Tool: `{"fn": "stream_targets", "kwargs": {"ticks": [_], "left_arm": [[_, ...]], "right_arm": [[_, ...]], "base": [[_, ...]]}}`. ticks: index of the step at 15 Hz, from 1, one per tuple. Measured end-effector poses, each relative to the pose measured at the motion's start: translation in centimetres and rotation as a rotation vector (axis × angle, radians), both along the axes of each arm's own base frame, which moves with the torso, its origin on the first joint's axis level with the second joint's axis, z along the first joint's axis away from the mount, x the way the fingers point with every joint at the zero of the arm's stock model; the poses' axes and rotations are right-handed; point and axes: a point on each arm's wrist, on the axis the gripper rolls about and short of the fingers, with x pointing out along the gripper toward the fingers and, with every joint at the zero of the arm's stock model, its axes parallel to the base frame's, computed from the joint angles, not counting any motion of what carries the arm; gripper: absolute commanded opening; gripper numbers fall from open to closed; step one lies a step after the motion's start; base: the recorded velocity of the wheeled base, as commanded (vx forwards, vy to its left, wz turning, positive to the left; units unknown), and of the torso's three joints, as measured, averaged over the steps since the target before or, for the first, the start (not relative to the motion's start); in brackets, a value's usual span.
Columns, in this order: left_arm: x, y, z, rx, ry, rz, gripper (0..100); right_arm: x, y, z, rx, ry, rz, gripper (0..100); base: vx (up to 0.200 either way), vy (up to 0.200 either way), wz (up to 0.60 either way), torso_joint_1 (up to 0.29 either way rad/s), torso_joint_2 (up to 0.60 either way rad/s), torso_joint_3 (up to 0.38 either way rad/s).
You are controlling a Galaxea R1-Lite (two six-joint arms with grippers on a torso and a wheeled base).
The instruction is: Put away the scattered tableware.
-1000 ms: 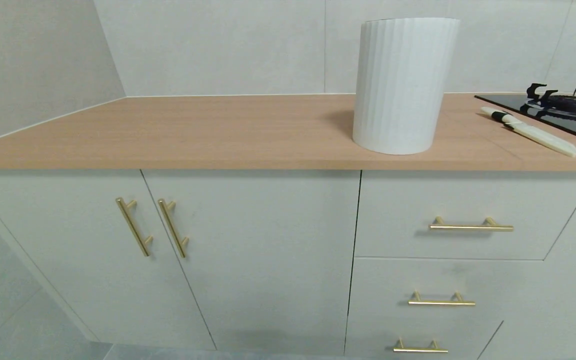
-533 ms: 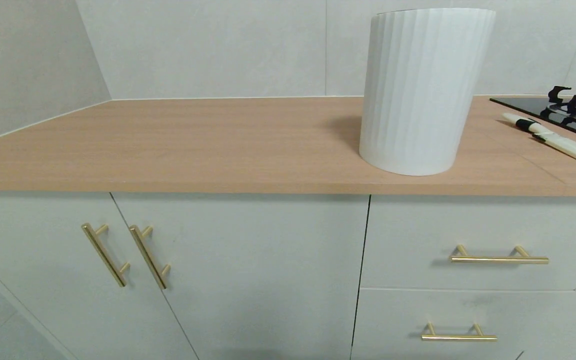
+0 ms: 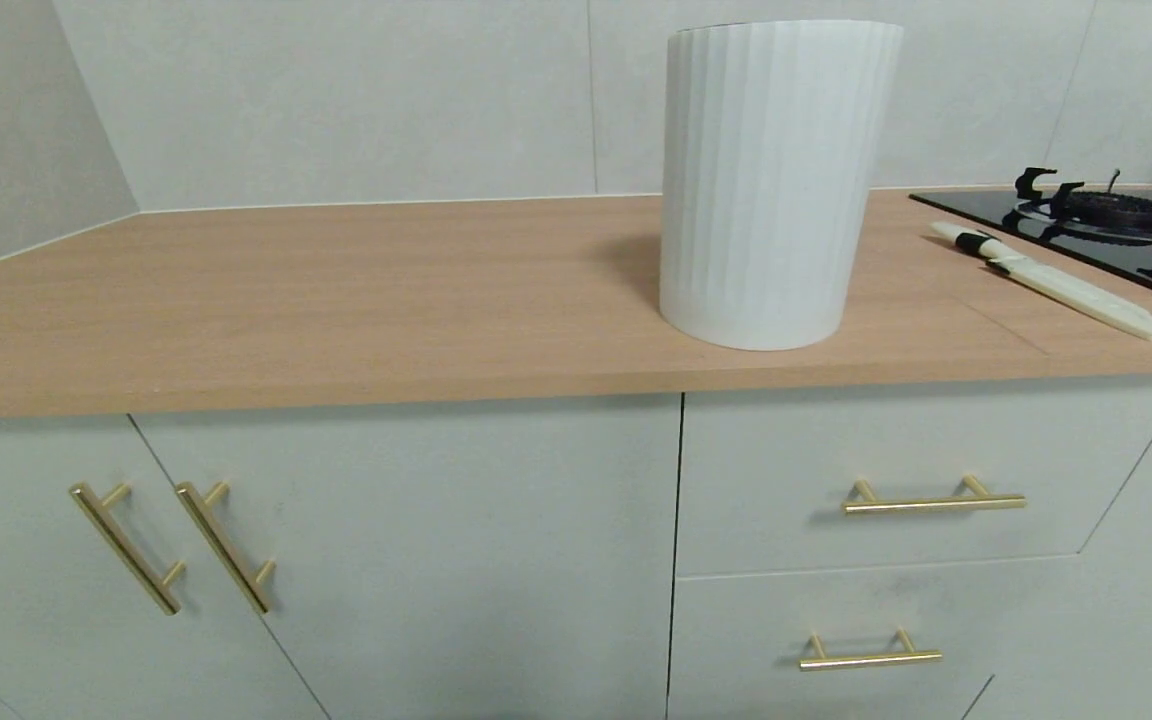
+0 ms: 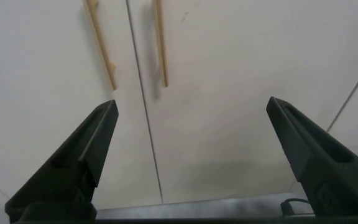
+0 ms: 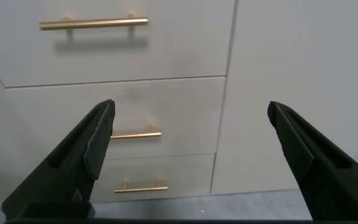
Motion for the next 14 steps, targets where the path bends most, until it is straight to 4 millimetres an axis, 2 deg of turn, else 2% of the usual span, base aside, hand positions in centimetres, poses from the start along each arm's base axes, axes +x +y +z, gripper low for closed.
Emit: {"fn": "stream_targets", "kwargs": {"ticks": [4, 11, 14], "left_arm": [[0.00, 0.00, 0.00, 0.000, 0.000, 0.000, 100], [0.00, 0.00, -0.02, 0.000, 0.001, 0.000, 100], [0.00, 0.00, 0.01, 0.000, 0.000, 0.000, 100]], "right_arm": [[0.00, 0.00, 0.00, 0.000, 0.000, 0.000, 100], [0.01, 0.00, -0.02, 0.000, 0.000, 0.000, 100], [0.00, 0.00, 0.00, 0.001, 0.000, 0.000, 100]], "base": [[0.000, 0.000, 0.00, 0.000, 0.00, 0.000], [0.000, -0.200, 0.00, 0.001, 0.00, 0.003], [0.000, 0.000, 0.00, 0.000, 0.00, 0.000]]}}
